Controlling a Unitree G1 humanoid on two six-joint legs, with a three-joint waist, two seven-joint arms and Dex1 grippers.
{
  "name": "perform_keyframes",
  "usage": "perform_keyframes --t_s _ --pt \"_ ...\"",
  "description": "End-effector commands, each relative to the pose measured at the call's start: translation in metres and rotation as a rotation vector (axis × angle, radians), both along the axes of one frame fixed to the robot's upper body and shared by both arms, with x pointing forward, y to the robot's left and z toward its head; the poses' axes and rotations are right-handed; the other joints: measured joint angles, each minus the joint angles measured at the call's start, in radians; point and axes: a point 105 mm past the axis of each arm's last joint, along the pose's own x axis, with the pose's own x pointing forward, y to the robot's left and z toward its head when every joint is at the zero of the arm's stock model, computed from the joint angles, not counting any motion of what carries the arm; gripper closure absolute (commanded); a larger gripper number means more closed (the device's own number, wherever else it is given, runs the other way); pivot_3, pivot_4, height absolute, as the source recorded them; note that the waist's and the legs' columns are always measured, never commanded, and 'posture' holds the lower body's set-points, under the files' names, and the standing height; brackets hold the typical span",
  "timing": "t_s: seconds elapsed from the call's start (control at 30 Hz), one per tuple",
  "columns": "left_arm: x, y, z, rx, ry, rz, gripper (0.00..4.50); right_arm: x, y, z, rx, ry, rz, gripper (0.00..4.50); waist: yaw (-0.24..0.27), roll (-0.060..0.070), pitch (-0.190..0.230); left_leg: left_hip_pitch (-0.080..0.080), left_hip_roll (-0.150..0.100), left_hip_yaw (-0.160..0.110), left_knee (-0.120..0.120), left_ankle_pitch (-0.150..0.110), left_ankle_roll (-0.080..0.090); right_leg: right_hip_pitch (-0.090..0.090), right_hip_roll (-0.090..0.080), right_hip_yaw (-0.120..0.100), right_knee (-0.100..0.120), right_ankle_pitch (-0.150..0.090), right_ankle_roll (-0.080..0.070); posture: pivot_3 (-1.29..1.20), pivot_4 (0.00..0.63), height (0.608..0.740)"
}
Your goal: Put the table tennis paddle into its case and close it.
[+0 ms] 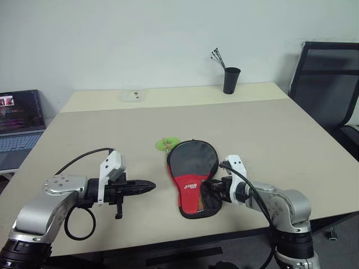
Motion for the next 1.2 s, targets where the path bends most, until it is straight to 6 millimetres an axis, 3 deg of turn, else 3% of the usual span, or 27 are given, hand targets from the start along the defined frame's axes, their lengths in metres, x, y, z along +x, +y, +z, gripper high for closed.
perform_keyframes --t_s 0.03,0.4,0.9,1.03,1.2 --pt "-0.004 0.001 0.012 0.008 -0.043 -0.021 4.50 -0.015 0.013 0.006 0.025 -0.010 0.067 4.47 0.000 0.000 0.000 0.000 0.000 0.000 0.000 0.000 0.000 0.000 0.000 0.000 0.000 0.000 0.000 0.00 0.150 0.740" --pt "-0.006 0.000 0.011 0.019 -0.019 -0.048 4.50 -0.033 0.012 -0.002 0.024 0.024 0.072 4.47 0.000 -0.001 0.000 0.000 0.000 0.000 -0.003 0.000 0.000 0.000 0.000 0.000 -0.003 0.000 0.000 0.00 0.150 0.740" --pt "-0.001 -0.009 0.010 0.010 -0.020 -0.076 4.50 -0.028 0.001 -0.005 -0.005 0.011 0.010 4.47 0.002 -0.002 -0.001 0.000 -0.002 0.001 -0.005 0.000 0.000 0.000 0.000 0.000 -0.005 0.000 0.000 0.00 0.150 0.740" --pt "0.000 -0.009 0.008 0.006 -0.023 -0.068 4.50 -0.023 -0.008 0.003 -0.059 -0.060 -0.015 3.44 0.002 -0.003 -0.002 0.000 -0.002 0.000 -0.005 0.000 0.000 0.000 0.000 0.000 -0.005 0.000 0.000 0.00 0.150 0.740" --pt "0.002 -0.008 0.006 -0.005 -0.024 -0.034 4.50 -0.023 -0.010 0.036 -0.102 -0.221 0.038 1.73 0.002 -0.003 -0.002 0.000 -0.002 0.000 -0.005 0.000 0.000 0.000 0.000 0.000 -0.004 0.000 0.000 0.00 0.150 0.740"
